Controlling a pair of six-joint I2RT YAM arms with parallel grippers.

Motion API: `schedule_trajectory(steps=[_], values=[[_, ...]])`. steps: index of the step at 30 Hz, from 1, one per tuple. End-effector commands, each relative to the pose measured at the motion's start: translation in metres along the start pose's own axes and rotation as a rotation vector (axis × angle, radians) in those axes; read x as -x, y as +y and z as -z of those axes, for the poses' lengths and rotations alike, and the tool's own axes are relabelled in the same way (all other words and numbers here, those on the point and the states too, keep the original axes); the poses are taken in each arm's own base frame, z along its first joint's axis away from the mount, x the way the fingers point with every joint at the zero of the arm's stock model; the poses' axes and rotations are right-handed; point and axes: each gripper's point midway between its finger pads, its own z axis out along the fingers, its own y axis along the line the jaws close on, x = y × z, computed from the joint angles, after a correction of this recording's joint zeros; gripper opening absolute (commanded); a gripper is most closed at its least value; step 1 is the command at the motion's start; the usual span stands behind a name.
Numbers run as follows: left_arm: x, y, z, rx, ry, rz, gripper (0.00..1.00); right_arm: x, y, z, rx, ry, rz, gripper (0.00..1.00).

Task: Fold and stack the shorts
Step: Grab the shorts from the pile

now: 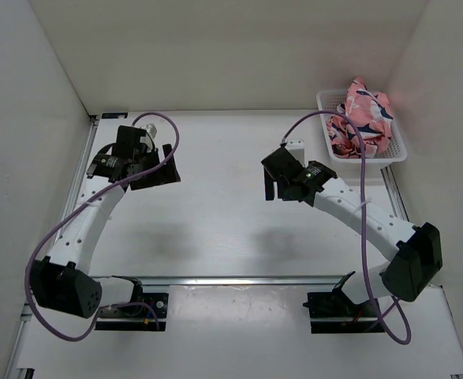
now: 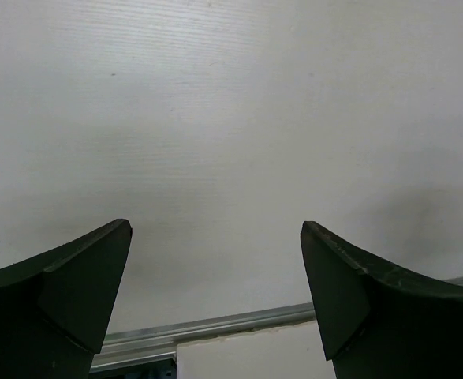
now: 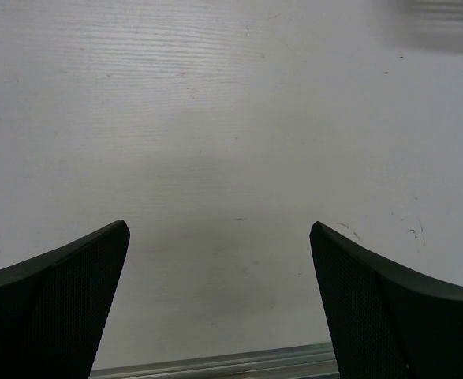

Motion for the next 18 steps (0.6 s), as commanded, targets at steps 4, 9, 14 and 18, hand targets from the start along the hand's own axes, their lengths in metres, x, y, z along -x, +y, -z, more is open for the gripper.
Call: schedule_trajectory(steps=[4,9,14,18], values=[[0.009,-0.019,0.036,-0.114,-0.107,-0.023,1.00,0.027,-0.020,0.008,-0.069,-0.079,-0.087,1.00],[0.013,-0.024,0.049,-0.136,-0.147,-0.034,1.00,0.075,-0.060,-0.001,-0.063,-0.114,-0.208,1.00],[0.026,-0.029,0.082,-0.155,-0.250,-0.055,1.00,0.122,-0.138,-0.035,-0.112,-0.099,-0.431,0.99],[0.032,-0.025,0.090,-0.124,-0.284,-0.051,1.00,0.150,-0.195,-0.074,-0.144,-0.084,-0.635,0.98]])
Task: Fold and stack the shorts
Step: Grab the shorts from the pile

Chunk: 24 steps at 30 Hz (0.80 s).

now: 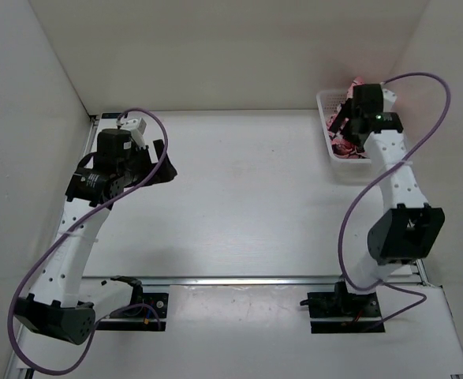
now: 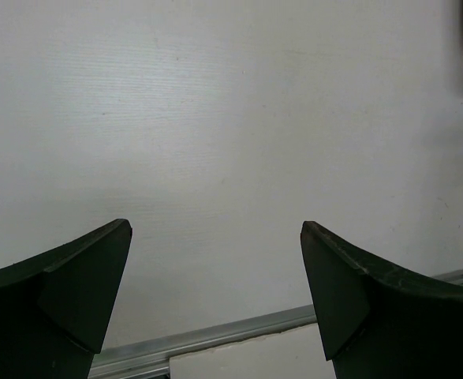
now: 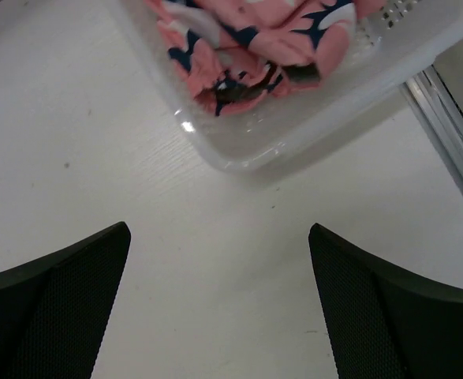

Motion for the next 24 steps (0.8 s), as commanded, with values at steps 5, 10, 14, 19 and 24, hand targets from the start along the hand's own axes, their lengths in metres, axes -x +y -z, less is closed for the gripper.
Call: schedule_trajectory(steps=[5,10,14,19,24], values=[[0.022,-0.001,0.009,0.024,-0.064,-0.011,1.00,0.067,-0.019,-0.071,-0.051,-0.006,-0.127,1.00],[0.021,0.005,-0.014,0.072,0.003,0.003,1.00,0.067,-0.014,-0.138,-0.043,0.070,-0.087,1.00],[0.021,0.007,-0.029,0.085,0.040,-0.007,1.00,0.062,-0.005,-0.169,-0.022,0.092,-0.064,1.00],[0.025,0.005,-0.039,0.085,0.066,-0.005,1.00,0.071,-0.022,-0.175,-0.111,0.050,-0.092,0.22],[0.031,0.002,-0.039,0.081,0.056,-0.006,1.00,0.122,-0.003,-0.100,-0.018,-0.094,-0.107,0.00]])
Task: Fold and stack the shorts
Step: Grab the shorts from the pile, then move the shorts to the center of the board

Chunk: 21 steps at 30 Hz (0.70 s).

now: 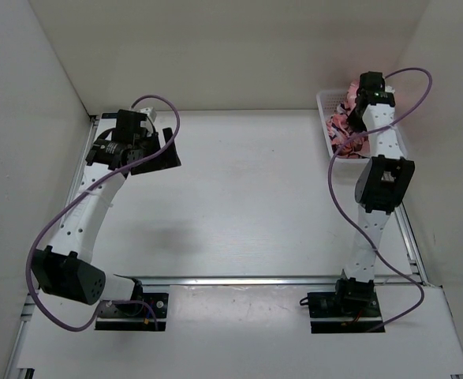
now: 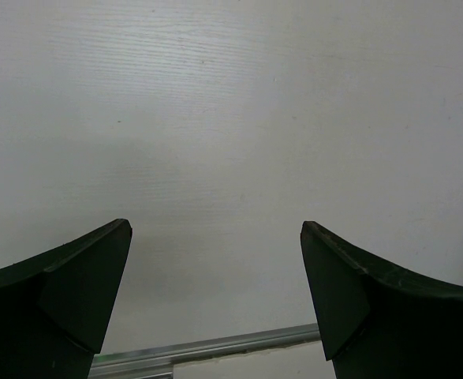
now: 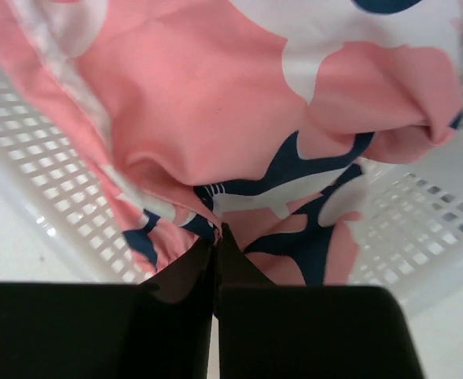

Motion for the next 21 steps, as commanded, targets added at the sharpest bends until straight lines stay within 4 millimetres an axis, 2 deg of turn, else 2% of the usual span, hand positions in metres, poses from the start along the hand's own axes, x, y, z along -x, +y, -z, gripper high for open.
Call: schedule_trajectory(steps=[1,2,3,4,5,6,7,9,10,12,13,15,16,19,21], values=[[0.014,-0.005,0.014,-0.016,-0.051,-0.014,1.00,0.084,0.014,0.133,0.166,-0.275,-0.016,0.00],[0.015,-0.006,0.018,-0.020,-0.062,-0.014,1.00,0.086,0.032,0.158,0.247,-0.300,0.013,0.00],[0.013,-0.005,0.021,-0.022,-0.067,-0.014,1.00,0.087,0.055,0.186,0.411,-0.300,0.043,0.00],[0.014,-0.006,0.024,-0.025,-0.075,-0.005,1.00,0.090,0.073,0.220,0.535,-0.332,0.092,0.00],[0.011,-0.005,0.022,-0.022,-0.067,-0.005,1.00,0.090,0.087,0.270,0.659,-0.380,0.118,0.00],[0.007,-0.004,0.024,-0.023,-0.066,0.015,1.00,0.093,0.099,0.302,0.752,-0.427,0.137,0.00],[0.005,0.003,0.026,0.016,-0.074,0.032,1.00,0.078,0.120,0.360,0.933,-0.455,0.200,0.00],[0.001,0.020,0.025,0.071,-0.054,0.102,1.00,0.072,0.138,0.426,1.116,-0.545,0.260,0.00],[-0.007,0.027,0.020,0.096,-0.016,0.126,1.00,0.056,0.147,0.478,1.234,-0.586,0.293,0.00],[-0.008,0.034,0.021,0.115,-0.012,0.165,1.00,0.040,0.153,0.530,1.347,-0.645,0.337,0.00],[-0.008,0.035,0.028,0.106,-0.027,0.184,1.00,0.028,0.155,0.565,1.409,-0.695,0.344,0.00],[-0.004,0.037,0.038,0.102,-0.061,0.203,1.00,0.023,0.151,0.594,1.451,-0.744,0.327,0.00],[-0.001,0.040,0.048,0.101,-0.096,0.215,1.00,0.017,0.145,0.618,1.504,-0.778,0.326,0.00],[0.013,0.047,0.072,0.107,-0.163,0.242,1.00,0.008,0.152,0.598,1.453,-0.725,0.314,0.00],[0.017,0.050,0.083,0.113,-0.184,0.253,1.00,-0.006,0.162,0.563,1.393,-0.613,0.302,0.00]])
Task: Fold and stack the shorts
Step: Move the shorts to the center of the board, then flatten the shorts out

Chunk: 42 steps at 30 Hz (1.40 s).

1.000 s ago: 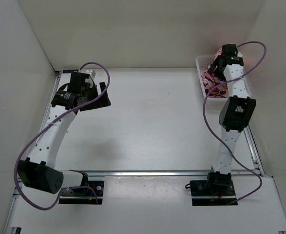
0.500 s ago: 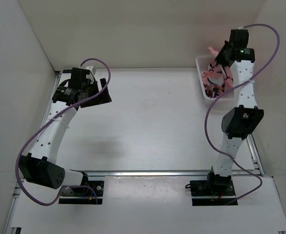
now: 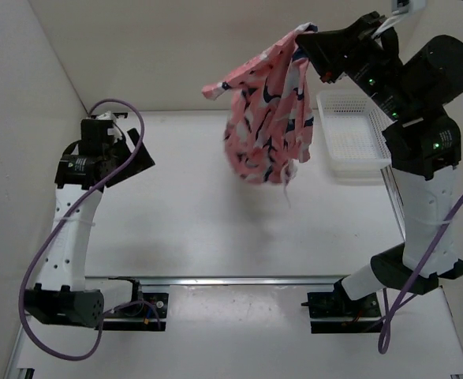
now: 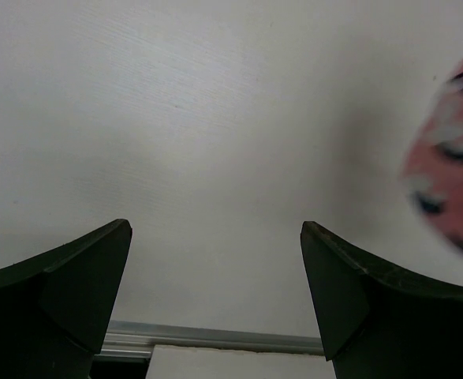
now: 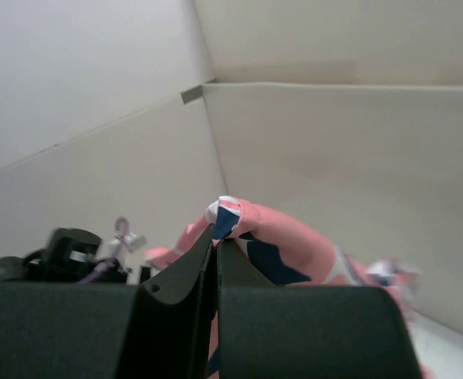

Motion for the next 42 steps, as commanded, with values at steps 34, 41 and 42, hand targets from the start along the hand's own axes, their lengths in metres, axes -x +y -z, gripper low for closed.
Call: schedule_trajectory(steps=[34,41,42], values=[[-0.159,0.059,-0.112,0.132,0.382,0.414,0.97,-0.579,0.027,0.184,-0.304,1.405,-0.293,0.89],[-0.133,0.048,-0.113,0.116,0.316,0.373,0.90,-0.615,0.020,0.203,-0.381,1.503,-0.320,0.54],[-0.130,0.047,-0.110,0.107,0.304,0.372,0.92,-0.615,0.018,0.203,-0.389,1.498,-0.312,0.45]])
